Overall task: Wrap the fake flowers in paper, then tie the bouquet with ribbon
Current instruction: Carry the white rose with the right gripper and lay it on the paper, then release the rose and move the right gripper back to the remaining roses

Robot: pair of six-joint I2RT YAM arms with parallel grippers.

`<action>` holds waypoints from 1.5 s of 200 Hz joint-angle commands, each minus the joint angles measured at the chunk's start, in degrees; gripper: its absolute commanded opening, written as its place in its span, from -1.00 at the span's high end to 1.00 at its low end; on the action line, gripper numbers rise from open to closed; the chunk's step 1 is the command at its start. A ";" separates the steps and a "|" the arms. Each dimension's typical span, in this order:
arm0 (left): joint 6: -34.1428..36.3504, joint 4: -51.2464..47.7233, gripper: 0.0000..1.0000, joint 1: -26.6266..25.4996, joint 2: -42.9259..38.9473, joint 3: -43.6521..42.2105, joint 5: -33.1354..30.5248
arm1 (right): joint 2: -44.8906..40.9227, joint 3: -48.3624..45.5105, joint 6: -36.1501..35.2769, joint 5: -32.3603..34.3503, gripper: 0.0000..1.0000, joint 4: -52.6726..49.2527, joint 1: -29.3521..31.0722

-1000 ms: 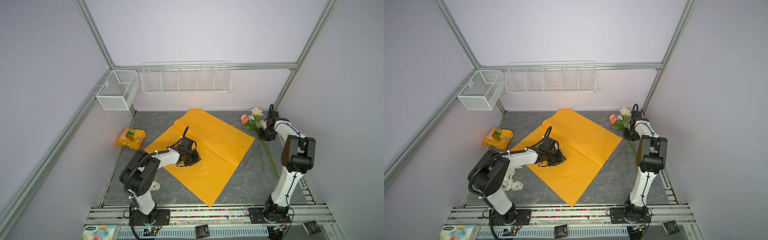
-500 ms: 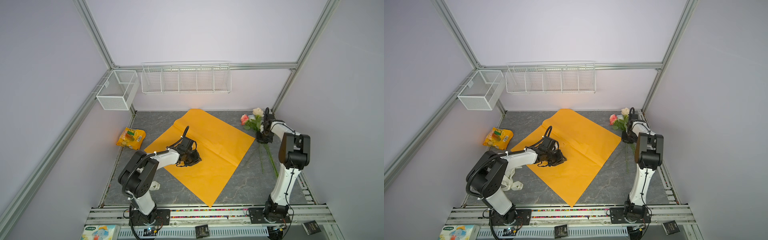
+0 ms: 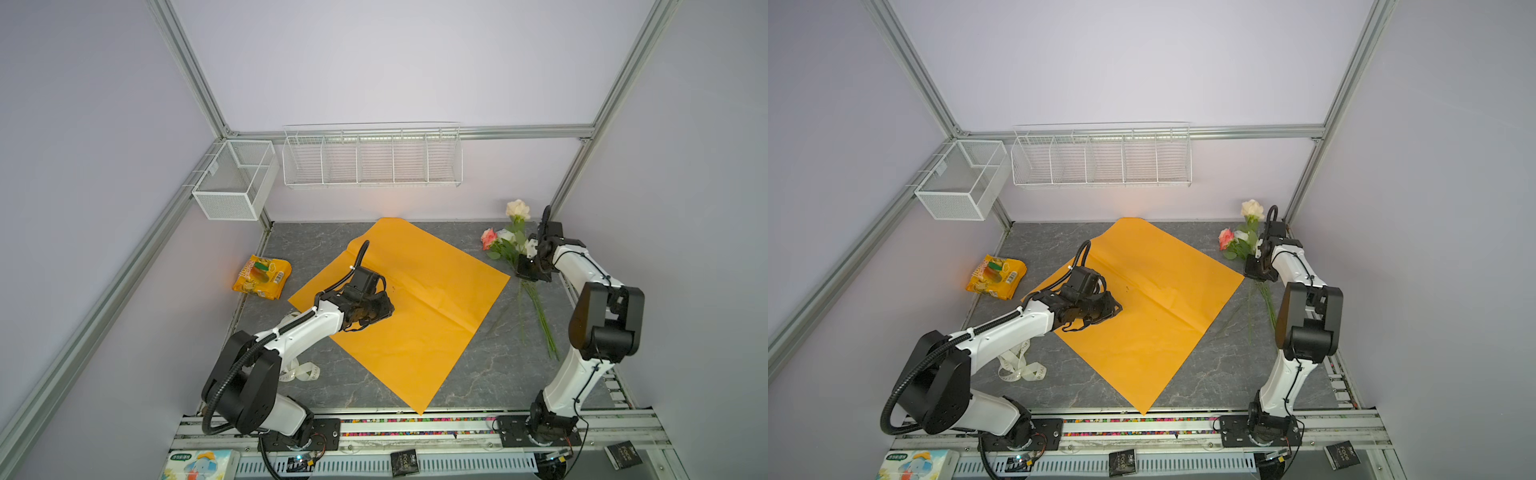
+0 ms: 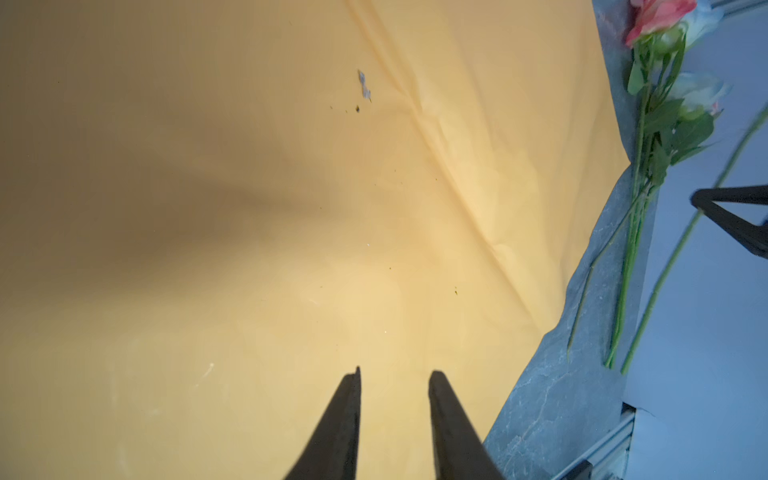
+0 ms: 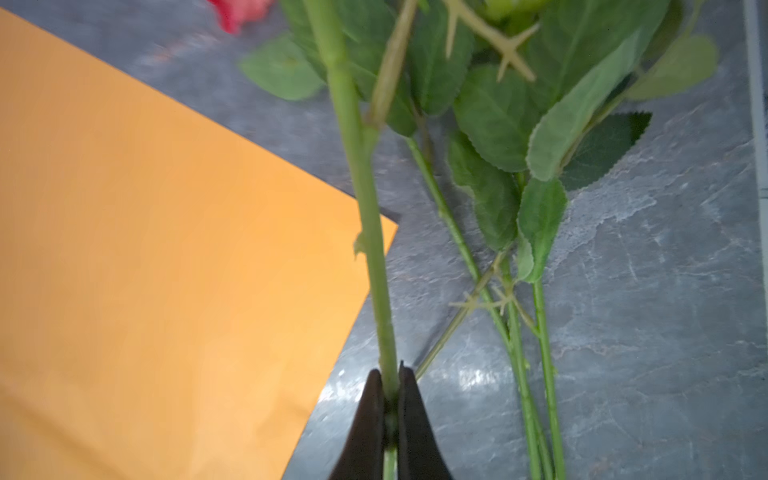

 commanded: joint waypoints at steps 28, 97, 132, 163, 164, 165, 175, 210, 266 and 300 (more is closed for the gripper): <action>1.52 -5.57 0.30 8.26 -8.64 -3.38 -6.27 | -7.20 -7.34 10.53 -14.57 0.87 8.64 11.97; 3.86 -7.89 0.24 17.68 -18.93 -9.62 -5.56 | 13.05 6.25 30.60 -11.29 0.87 21.52 36.66; 4.48 -9.68 0.23 17.78 -20.89 -10.48 -5.01 | 26.52 20.49 37.87 -11.26 0.87 20.41 39.70; 4.81 -9.88 0.23 17.78 -22.53 -11.90 -4.86 | 35.83 33.59 37.56 -10.78 0.86 13.58 41.41; 4.86 -9.88 0.23 17.82 -22.55 -11.96 -4.87 | 36.11 33.99 37.45 -10.90 0.86 13.29 41.47; 4.84 -9.92 0.23 17.80 -22.57 -11.99 -4.87 | 36.25 34.41 37.35 -11.04 0.86 13.01 41.50; 5.37 -10.06 0.23 17.78 -22.95 -12.18 -4.96 | 38.64 38.19 35.96 -12.21 0.87 10.39 42.17; 6.16 -10.31 0.23 17.87 -22.85 -12.28 -5.17 | 40.17 40.46 34.30 -8.70 0.84 4.92 43.72; 6.61 -9.67 0.23 17.96 -21.83 -11.73 -3.93 | 41.67 40.95 34.15 -7.67 0.75 3.30 43.73; 6.32 -9.46 0.23 17.96 -22.29 -12.27 -3.55 | 42.25 41.52 33.71 -7.13 0.65 1.49 43.88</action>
